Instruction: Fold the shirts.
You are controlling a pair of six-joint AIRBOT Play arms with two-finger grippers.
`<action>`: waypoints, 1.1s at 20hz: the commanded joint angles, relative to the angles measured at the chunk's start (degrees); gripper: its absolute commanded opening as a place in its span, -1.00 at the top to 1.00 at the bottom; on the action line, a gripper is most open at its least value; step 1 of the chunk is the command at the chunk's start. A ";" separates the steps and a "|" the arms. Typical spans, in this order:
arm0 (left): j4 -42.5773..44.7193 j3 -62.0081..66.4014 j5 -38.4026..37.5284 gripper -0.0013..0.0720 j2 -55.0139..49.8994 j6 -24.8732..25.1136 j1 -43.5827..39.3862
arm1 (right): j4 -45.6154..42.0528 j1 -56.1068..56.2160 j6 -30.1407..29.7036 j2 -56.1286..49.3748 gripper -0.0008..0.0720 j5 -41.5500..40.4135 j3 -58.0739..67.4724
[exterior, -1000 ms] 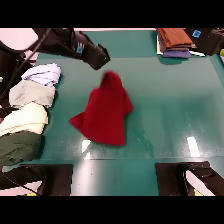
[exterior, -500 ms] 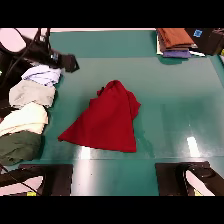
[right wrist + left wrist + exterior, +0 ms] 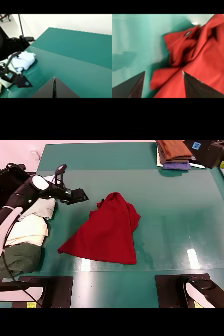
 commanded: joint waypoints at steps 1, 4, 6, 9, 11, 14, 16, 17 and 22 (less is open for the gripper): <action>-12.39 -0.87 5.79 -0.56 -5.70 5.86 -0.35 | -0.46 1.62 0.00 -0.13 0.94 0.07 0.00; -12.52 0.24 7.54 -0.56 -9.14 6.97 -3.34 | -0.35 2.34 0.02 -1.05 0.94 0.37 0.00; -12.09 0.94 9.60 -0.56 -10.91 6.93 -5.31 | 0.00 2.34 0.02 -2.12 0.94 2.16 0.00; -12.09 1.79 11.04 -0.56 -13.03 6.93 -7.06 | 0.13 2.34 0.04 -3.30 0.94 4.11 0.00; -12.00 2.32 11.89 -0.56 -13.53 6.93 -7.82 | 0.11 2.34 0.04 -3.43 0.94 4.00 0.00; -12.00 2.29 12.55 -0.42 -13.77 6.88 -7.89 | 0.11 2.34 0.04 -3.43 0.94 4.11 0.00; -11.19 2.29 12.57 0.28 -13.77 6.95 -7.87 | 0.09 2.34 0.04 -3.43 0.94 4.13 0.00; -11.13 2.29 12.94 0.71 -13.77 7.02 -7.87 | 0.11 2.34 0.04 -3.41 0.94 4.24 0.00; -9.53 5.14 10.10 0.89 -11.43 7.06 -4.26 | -0.52 0.79 0.04 -3.45 0.94 12.66 -0.42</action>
